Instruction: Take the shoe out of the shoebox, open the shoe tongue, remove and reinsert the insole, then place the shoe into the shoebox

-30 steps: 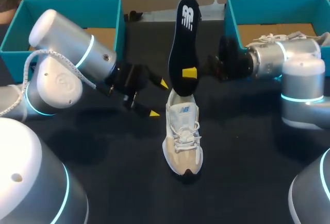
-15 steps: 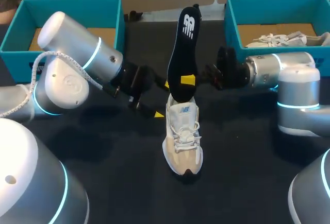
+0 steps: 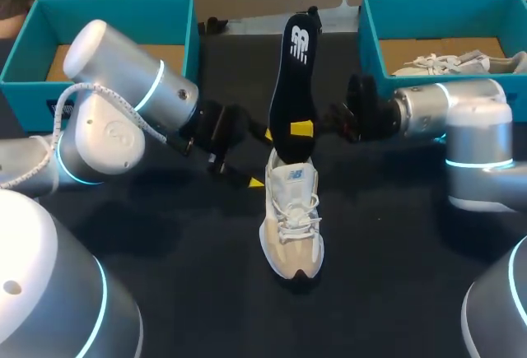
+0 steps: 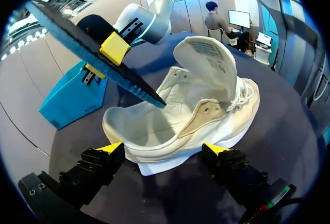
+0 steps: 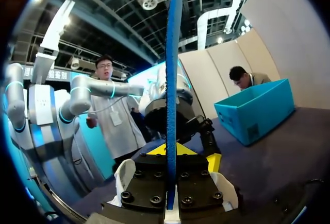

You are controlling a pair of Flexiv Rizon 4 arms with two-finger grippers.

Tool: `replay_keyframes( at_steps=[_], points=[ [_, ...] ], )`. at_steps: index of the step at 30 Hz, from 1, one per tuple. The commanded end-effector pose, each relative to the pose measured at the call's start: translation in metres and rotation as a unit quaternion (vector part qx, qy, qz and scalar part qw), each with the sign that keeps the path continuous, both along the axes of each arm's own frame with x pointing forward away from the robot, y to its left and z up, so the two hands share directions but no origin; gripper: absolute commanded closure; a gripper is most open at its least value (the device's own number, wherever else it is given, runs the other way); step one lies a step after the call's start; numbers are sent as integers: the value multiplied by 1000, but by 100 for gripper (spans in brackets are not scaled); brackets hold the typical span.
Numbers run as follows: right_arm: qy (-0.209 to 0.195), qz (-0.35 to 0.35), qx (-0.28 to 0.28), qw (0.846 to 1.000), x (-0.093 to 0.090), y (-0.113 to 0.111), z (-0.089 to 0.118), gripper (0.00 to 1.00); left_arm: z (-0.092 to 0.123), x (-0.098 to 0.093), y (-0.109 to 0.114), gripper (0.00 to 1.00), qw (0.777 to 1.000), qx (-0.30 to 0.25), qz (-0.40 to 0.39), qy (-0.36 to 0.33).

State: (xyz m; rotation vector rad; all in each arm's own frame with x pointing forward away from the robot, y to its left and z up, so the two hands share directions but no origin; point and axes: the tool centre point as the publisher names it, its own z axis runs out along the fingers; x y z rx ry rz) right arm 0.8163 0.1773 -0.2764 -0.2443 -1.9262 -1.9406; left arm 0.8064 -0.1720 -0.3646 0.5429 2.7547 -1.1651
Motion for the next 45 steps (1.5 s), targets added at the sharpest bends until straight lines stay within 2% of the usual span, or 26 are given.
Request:
replay_keyframes(
  at_steps=[1,19,45],
  points=[
    [8,13,-8,1000,9,0,-3,100,-1,-1,-1,0,1000,0,1,-1],
    [36,23,-20,999,12,13,-31,100,-2,-1,-1,0,1000,-6,7,2],
    [77,20,-20,997,-11,16,-59,100,-2,3,-4,0,1000,-8,24,-6]
  ],
)
